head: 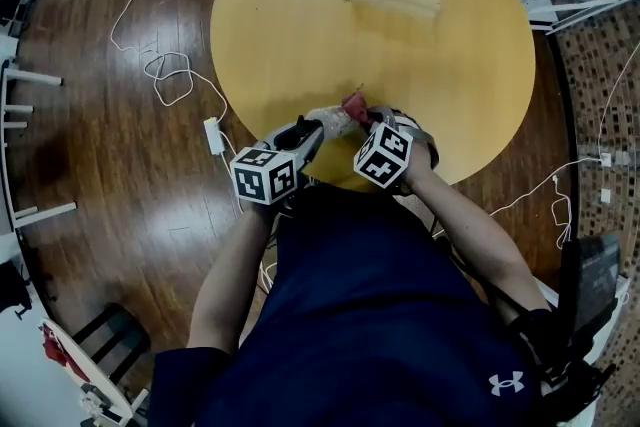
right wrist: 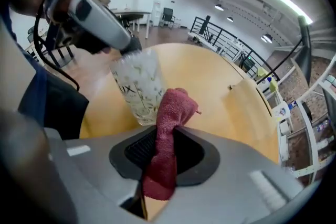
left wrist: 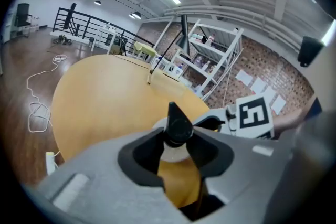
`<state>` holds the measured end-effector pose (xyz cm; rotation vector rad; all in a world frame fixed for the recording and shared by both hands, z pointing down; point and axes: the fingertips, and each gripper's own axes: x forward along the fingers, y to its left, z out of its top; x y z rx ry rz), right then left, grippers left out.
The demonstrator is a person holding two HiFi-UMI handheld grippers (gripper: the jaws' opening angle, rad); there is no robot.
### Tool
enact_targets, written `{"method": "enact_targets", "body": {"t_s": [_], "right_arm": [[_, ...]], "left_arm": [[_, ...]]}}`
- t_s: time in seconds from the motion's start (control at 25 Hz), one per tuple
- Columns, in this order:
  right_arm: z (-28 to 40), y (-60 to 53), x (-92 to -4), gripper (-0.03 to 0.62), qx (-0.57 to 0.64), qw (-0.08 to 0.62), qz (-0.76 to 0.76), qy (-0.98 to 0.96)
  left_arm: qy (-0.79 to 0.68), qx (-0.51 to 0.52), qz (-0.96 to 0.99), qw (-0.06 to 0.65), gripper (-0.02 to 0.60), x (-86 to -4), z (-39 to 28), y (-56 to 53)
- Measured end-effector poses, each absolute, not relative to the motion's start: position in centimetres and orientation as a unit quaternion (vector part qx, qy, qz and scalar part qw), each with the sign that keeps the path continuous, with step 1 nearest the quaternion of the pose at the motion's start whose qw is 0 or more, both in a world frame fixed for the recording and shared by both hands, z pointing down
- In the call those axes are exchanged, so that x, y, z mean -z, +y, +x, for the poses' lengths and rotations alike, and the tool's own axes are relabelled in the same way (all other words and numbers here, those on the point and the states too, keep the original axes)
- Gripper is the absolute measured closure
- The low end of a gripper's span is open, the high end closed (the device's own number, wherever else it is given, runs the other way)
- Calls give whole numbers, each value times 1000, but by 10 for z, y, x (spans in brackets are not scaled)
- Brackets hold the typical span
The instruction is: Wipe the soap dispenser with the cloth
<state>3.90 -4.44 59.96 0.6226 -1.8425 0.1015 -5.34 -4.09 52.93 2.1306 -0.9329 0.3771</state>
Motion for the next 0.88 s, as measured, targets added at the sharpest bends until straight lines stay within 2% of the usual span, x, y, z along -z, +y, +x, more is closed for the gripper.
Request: {"method": "enact_targets", "body": {"t_s": [0.16,0.44,0.72,0.88], "right_arm": [[37,-42,-594,499,-16,581,233,-780],[-13,-23,-527,499,85,528,177,-826],[46,-36,-602,499,1,610,187,-770],[42,-28,-589,499,3,602,173,-779]], "left_arm": [[-348,-157,851,360,449,-531,-56,-36],[-329,-194,866,321,449,-525,-55,-30],[-299,-254,889,236,449,-536,-43,-23],[-251,-296,905,171,449,-534,-28,-14]]}}
